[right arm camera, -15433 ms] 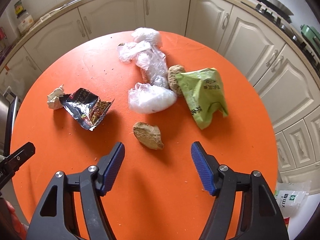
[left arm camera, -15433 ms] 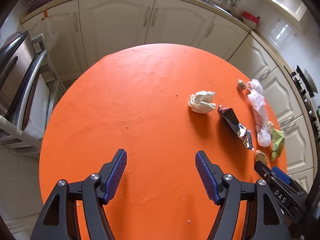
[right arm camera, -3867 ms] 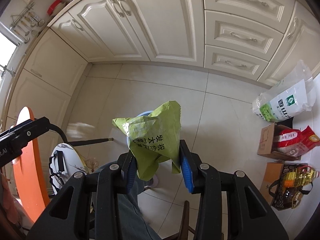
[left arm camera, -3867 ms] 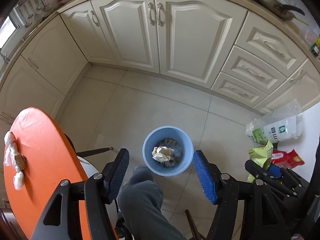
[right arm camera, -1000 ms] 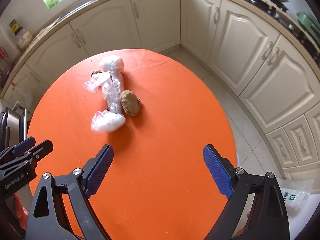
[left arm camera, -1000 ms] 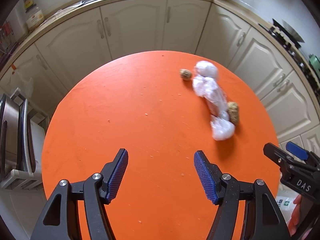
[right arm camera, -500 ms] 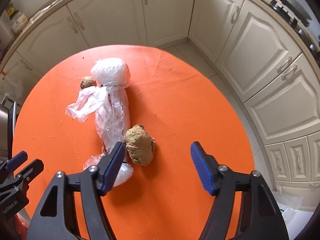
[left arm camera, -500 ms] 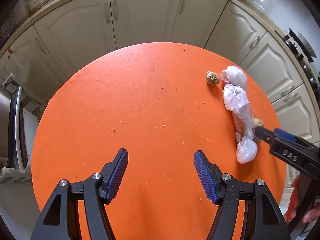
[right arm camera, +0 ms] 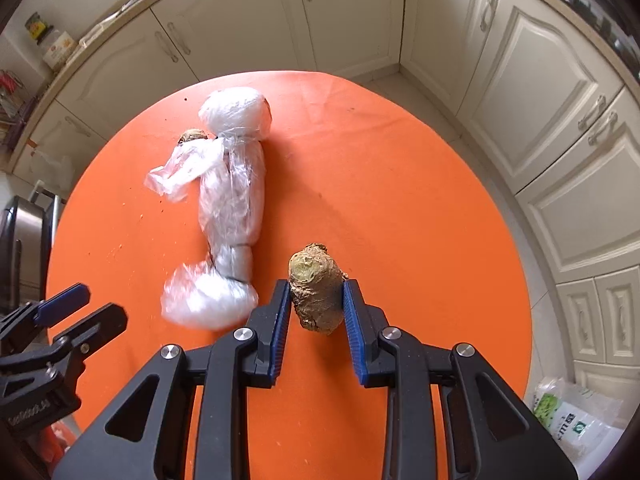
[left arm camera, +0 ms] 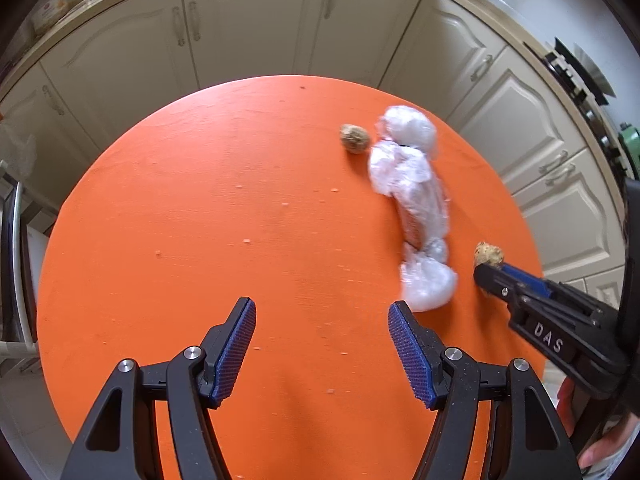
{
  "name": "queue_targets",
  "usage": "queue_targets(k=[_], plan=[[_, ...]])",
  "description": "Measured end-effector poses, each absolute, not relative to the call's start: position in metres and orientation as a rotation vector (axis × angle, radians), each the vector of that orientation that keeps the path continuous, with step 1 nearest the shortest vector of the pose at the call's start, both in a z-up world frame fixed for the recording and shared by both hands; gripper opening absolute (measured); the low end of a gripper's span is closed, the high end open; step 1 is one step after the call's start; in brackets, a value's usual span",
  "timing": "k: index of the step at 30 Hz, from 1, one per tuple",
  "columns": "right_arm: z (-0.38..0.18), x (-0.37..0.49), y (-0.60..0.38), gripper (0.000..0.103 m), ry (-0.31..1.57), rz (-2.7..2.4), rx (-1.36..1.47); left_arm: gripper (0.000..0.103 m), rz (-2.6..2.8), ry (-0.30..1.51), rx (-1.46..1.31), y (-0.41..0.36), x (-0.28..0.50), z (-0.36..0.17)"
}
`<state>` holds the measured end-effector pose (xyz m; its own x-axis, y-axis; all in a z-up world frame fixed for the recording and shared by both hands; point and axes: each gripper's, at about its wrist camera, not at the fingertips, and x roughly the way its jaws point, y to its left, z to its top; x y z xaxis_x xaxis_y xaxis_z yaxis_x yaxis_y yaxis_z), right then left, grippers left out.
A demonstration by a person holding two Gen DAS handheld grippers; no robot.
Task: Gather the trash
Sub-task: 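Grasp the brown lump with the right tool while the left tool grasps the clear plastic bag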
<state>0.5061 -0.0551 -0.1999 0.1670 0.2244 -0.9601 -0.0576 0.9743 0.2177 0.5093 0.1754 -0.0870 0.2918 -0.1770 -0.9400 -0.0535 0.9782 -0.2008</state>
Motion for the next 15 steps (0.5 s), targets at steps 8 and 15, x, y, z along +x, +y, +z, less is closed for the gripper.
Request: queue_targets(k=[8,15], plan=[[-0.177,0.477,-0.103,0.027,1.318,0.183,0.206,0.072,-0.094,1.276,-0.224,0.135,0.532,-0.086],[-0.168,0.486,-0.13,0.027,1.271,0.175,0.236,0.072,-0.02,1.283,-0.233,0.108,0.566,-0.107]])
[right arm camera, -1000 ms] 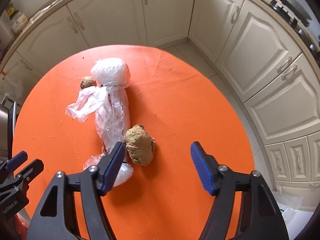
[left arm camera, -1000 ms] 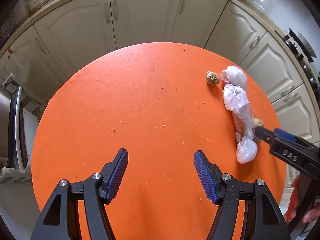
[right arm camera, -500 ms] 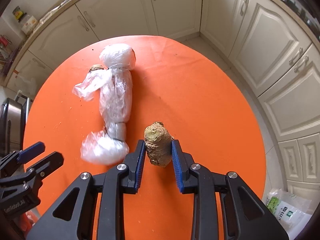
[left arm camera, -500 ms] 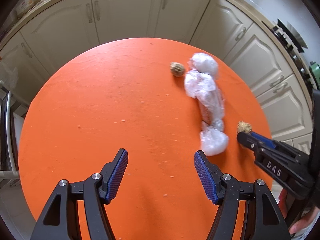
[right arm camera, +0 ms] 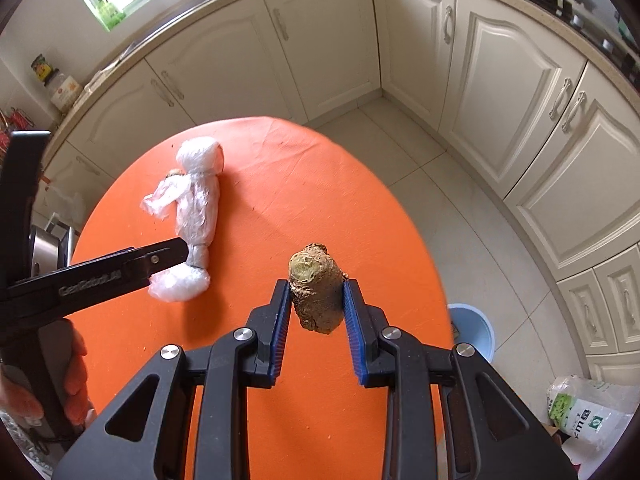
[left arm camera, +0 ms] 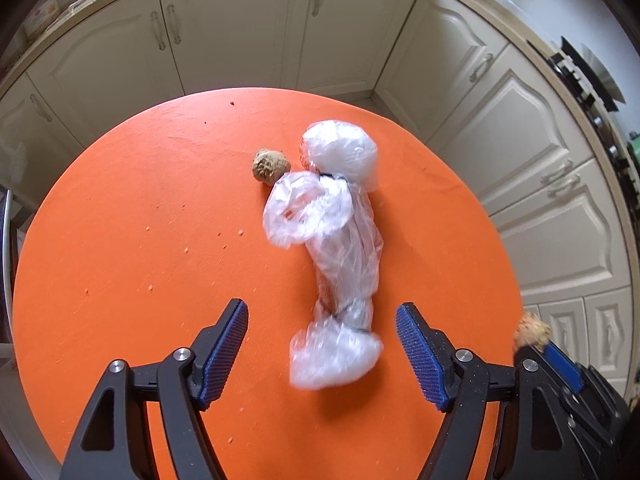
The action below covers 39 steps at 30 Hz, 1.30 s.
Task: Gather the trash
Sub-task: 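Grasp the brown lump with the right tool while the left tool grasps the clear plastic bag, then carry the brown lump and clear plastic bag over the blue bin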
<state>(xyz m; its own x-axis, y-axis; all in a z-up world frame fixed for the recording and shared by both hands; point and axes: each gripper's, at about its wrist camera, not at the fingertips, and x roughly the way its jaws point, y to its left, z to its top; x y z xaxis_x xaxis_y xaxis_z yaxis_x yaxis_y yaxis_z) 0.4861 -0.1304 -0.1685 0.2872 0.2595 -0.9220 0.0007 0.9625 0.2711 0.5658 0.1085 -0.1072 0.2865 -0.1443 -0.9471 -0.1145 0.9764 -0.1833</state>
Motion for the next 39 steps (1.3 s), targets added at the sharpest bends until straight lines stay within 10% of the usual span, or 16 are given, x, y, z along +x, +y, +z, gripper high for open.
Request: queue_targets(k=[5,8,39], plan=[[-0.178,0.504,-0.139,0.027,1.268,0.182,0.247,0.07,0.009,1.298,-0.234,0.093,0.589,-0.132],[-0.189,0.511,-0.139,0.027,1.281,0.19,0.259,0.026,0.003,1.268,-0.143,0.08,0.592,-0.14],[-0.145,0.393,-0.211,0.027,1.228,0.004,0.356,0.025,-0.263,1.147,0.061,-0.01,0.455,-0.066]])
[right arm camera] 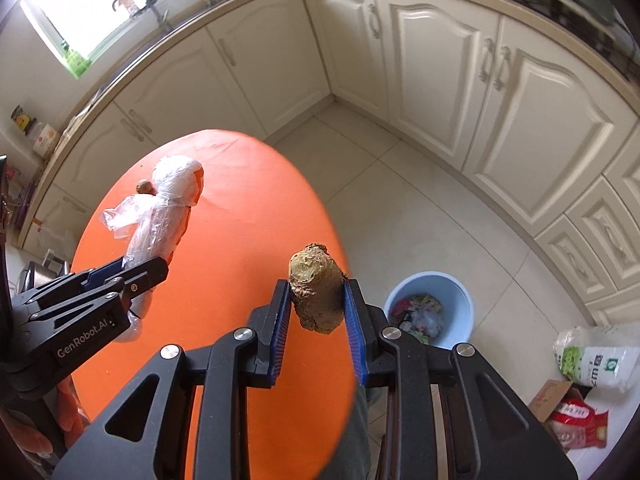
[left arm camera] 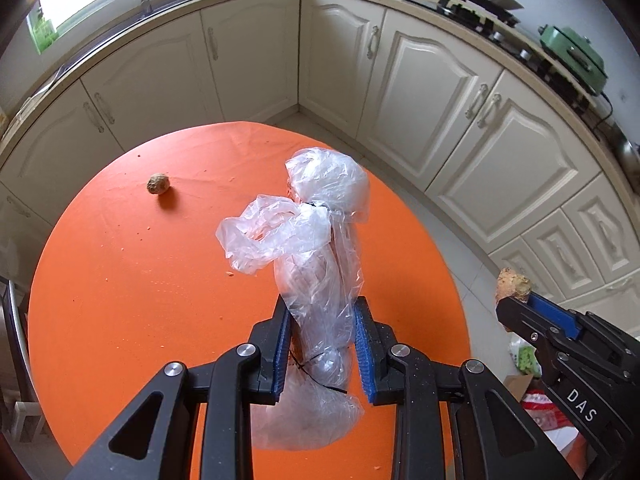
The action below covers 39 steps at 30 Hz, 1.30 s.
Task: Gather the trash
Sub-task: 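Carry the brown lump and clear plastic bag over the blue bin, then open both tools over the blue bin to drop the held items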
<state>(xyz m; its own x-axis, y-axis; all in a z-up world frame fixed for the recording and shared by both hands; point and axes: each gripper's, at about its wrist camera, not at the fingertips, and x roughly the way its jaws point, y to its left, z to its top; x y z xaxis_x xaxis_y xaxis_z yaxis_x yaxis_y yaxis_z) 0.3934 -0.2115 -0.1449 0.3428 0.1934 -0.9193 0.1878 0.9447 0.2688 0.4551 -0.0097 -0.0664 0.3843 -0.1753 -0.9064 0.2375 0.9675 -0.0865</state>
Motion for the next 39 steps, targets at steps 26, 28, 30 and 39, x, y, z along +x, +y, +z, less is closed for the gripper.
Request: queue_targets(k=[26,28,30,39], plan=[[-0.185,0.31,-0.379,0.027,1.225,-0.223,0.574,0.024,-0.51,1.183,0.346,-0.222,0.455,-0.127],[-0.193,0.311,-0.388,0.027,1.231,-0.234,0.587,0.027,-0.521,1.195,0.373,-0.242,0.467,-0.137],[-0.201,0.312,-0.397,0.027,1.24,-0.241,0.603,0.03,-0.522,1.212,0.398,-0.258,0.478,-0.15],[-0.23,0.317,-0.414,0.027,1.286,-0.249,0.643,0.053,-0.5,1.216,0.435,-0.297,0.505,-0.176]])
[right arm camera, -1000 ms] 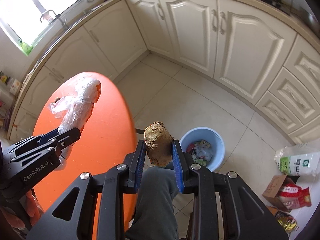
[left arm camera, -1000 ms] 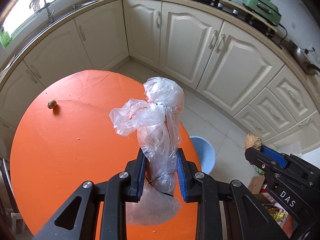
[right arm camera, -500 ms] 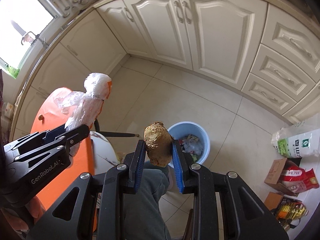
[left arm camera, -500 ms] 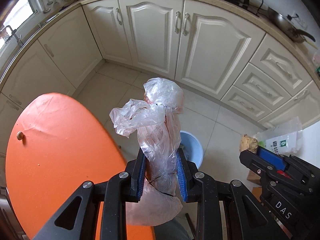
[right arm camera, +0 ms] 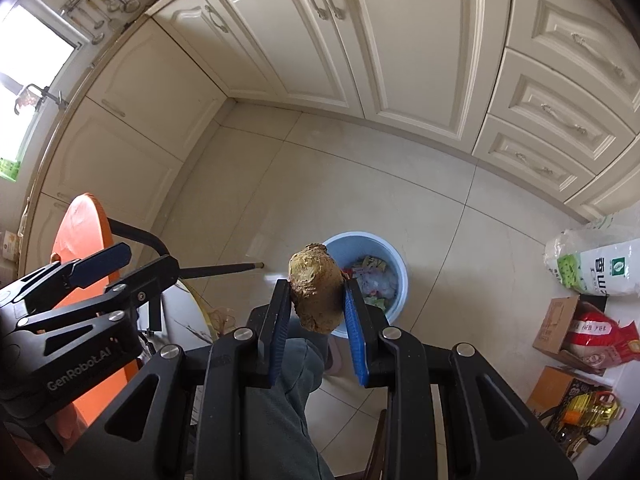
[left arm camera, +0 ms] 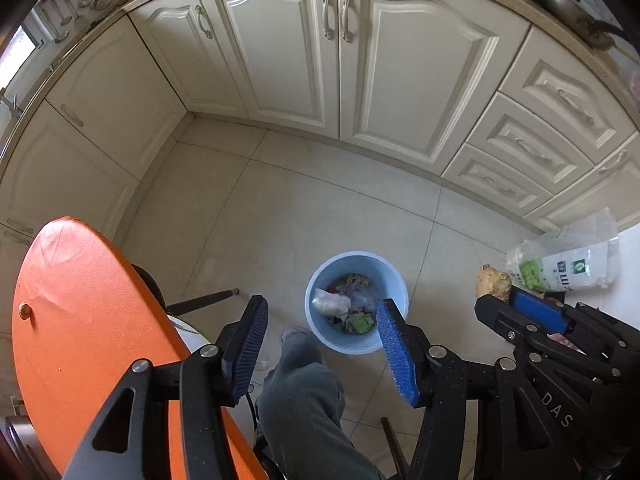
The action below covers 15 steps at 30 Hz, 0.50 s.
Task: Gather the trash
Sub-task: 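Open both tools over the blue bin to drop the held items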
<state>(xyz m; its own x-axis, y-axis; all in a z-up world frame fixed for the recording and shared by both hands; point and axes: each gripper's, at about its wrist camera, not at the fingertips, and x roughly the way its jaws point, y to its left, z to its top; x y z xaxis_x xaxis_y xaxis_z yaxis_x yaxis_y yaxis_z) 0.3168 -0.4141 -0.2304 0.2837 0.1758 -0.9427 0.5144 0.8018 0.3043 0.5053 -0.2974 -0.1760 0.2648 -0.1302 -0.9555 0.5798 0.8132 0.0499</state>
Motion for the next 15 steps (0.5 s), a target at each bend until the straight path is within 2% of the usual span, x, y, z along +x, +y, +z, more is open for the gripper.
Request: queue_targets(k=[6,10,12,14,15], plan=[[-0.235,0.321,-0.41,0.027,1.291,-0.223,0.644,0.053,-0.468,1.231,0.43,-0.294,0.508,-0.18],[-0.233,0.325,-0.405,0.033,1.283,-0.211,0.641,0.053,-0.454,1.225,0.432,-0.29,0.505,-0.177],[-0.234,0.326,-0.405,0.051,1.296,-0.216,0.632,0.053,-0.447,1.225,0.435,-0.285,0.501,-0.175],[-0.231,0.328,-0.404,0.08,1.293,-0.23,0.618,0.053,-0.437,1.227,0.443,-0.285,0.498,-0.175],[-0.229,0.327,-0.404,0.083,1.284,-0.242,0.61,0.053,-0.438,1.227,0.441,-0.283,0.497,-0.174]])
